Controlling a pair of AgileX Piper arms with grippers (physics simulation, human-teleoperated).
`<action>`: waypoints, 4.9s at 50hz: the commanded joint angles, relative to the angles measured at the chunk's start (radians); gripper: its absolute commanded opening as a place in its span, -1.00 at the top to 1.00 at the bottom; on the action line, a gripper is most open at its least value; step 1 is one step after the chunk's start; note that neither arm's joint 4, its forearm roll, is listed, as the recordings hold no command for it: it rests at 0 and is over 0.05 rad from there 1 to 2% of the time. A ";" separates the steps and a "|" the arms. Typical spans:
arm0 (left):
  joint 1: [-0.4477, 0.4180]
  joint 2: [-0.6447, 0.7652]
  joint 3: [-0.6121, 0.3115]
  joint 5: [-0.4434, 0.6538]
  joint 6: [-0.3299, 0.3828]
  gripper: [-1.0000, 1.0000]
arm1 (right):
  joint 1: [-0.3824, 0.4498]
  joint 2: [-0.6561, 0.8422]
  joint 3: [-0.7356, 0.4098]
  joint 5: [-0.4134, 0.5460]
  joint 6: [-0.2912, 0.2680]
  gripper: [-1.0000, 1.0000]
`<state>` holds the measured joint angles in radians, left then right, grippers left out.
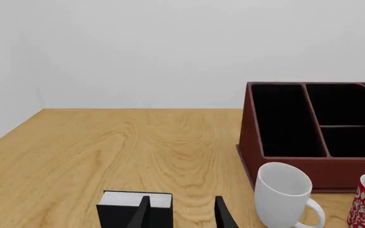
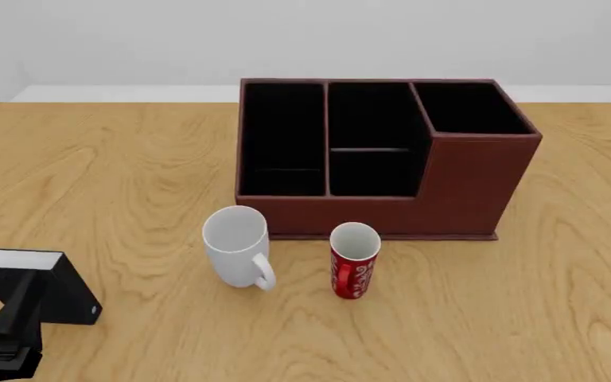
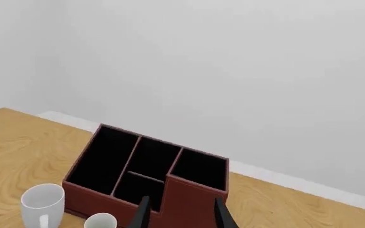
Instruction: Pick up the white mug and place it to the right of the caddy.
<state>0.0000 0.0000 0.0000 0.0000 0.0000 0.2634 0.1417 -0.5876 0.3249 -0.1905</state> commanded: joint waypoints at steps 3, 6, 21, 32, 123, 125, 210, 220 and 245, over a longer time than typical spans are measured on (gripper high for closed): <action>0.000 0.000 0.000 0.000 0.000 -1.00 | 0.070 0.109 -0.171 0.038 -0.084 -1.00; 0.000 0.000 0.000 0.000 0.000 -1.00 | 0.085 0.151 -0.208 0.045 -0.085 -1.00; 0.000 0.000 0.000 0.000 0.000 -1.00 | 0.140 0.308 -0.285 0.019 -0.154 -1.00; 0.000 0.000 0.000 0.000 0.000 -1.00 | 0.220 0.426 -0.336 -0.009 -0.220 -1.00; 0.000 0.000 0.000 0.000 0.000 -1.00 | 0.527 1.075 -0.546 0.135 -0.080 -1.00; 0.000 0.000 0.000 0.000 0.000 -1.00 | 0.529 1.083 -0.543 0.131 -0.066 -1.00; 0.000 0.000 0.000 0.000 0.000 -1.00 | 0.626 1.466 -0.529 -0.012 0.118 -1.00; 0.000 0.000 0.000 0.000 0.000 -1.00 | 0.616 1.509 -0.522 -0.025 0.132 -1.00; 0.000 0.000 0.000 0.000 0.000 -1.00 | 0.610 1.576 -0.515 -0.058 0.160 -1.00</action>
<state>0.0000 0.0000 0.0000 0.0000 0.0000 0.8762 1.6952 -1.1039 0.2764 -0.0374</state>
